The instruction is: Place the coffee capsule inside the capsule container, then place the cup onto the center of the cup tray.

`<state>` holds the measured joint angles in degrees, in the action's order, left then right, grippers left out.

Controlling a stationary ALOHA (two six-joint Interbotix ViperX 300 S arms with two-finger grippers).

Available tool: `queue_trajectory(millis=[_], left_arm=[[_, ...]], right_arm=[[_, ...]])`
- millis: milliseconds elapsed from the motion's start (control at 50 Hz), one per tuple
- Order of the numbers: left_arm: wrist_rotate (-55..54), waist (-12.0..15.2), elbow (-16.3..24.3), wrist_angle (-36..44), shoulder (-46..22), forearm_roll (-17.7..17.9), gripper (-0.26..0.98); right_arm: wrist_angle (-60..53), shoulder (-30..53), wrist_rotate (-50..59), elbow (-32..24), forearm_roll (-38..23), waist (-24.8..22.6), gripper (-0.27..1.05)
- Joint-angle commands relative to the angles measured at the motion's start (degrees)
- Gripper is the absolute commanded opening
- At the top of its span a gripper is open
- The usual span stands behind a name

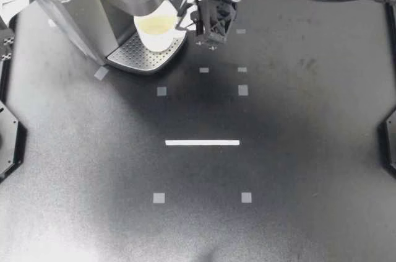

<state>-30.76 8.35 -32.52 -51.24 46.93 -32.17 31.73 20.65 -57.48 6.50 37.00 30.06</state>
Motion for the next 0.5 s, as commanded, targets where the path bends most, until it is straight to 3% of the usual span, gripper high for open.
queue_trajectory(millis=[0,300,480], left_arm=[[-0.3,-0.1,0.7,0.4,0.1,-0.3,0.11],[-0.3,-0.1,0.8,0.4,0.1,-0.3,0.11],[-0.4,-0.1,0.7,0.5,0.1,-0.3,0.11]], right_arm=[[0.1,-1.4,0.1,-1.5,0.0,-0.4,0.17],[0.1,-1.8,0.3,-1.3,0.0,-0.4,0.61],[0.5,-2.6,0.2,-0.7,-0.1,-0.4,0.62]])
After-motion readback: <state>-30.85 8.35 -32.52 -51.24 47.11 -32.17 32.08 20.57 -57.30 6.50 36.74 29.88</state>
